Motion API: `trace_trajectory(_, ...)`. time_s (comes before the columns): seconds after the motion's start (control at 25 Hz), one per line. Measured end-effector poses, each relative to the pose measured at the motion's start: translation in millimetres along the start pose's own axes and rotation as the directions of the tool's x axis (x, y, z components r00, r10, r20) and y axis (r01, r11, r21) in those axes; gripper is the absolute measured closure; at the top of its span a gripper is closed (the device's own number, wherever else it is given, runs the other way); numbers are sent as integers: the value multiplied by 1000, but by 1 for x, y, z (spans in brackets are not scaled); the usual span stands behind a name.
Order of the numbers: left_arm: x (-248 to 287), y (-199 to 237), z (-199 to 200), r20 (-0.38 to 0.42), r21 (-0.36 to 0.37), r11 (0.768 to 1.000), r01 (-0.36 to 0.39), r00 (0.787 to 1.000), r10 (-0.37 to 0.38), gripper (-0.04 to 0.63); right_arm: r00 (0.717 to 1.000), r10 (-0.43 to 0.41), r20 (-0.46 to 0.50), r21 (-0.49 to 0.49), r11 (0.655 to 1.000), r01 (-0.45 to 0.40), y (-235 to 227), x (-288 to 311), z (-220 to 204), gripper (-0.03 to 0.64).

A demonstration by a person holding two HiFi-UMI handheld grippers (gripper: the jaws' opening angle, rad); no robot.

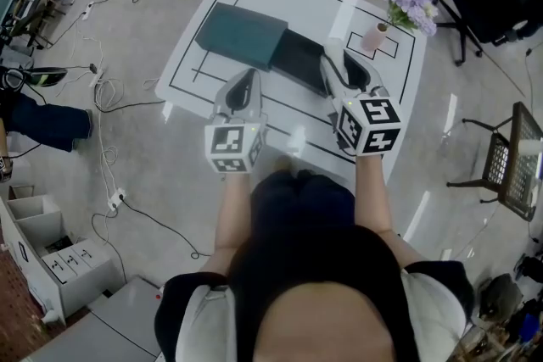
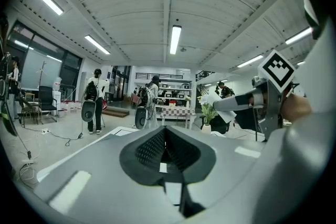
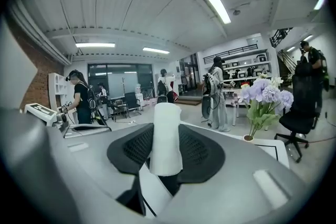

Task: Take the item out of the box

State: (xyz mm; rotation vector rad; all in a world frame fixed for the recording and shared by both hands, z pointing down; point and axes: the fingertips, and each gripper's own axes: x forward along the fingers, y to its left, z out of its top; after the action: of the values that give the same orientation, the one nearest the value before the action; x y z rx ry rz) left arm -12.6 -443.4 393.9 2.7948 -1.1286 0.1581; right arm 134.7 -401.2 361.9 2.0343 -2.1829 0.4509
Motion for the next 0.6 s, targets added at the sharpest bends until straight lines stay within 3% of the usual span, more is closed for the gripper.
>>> trace_trajectory(0.6, 4, -16, 12, 28, -5, 997, 81, 996, -81, 586, 971, -83, 225, -52, 994, 97, -12, -40, 4, 474)
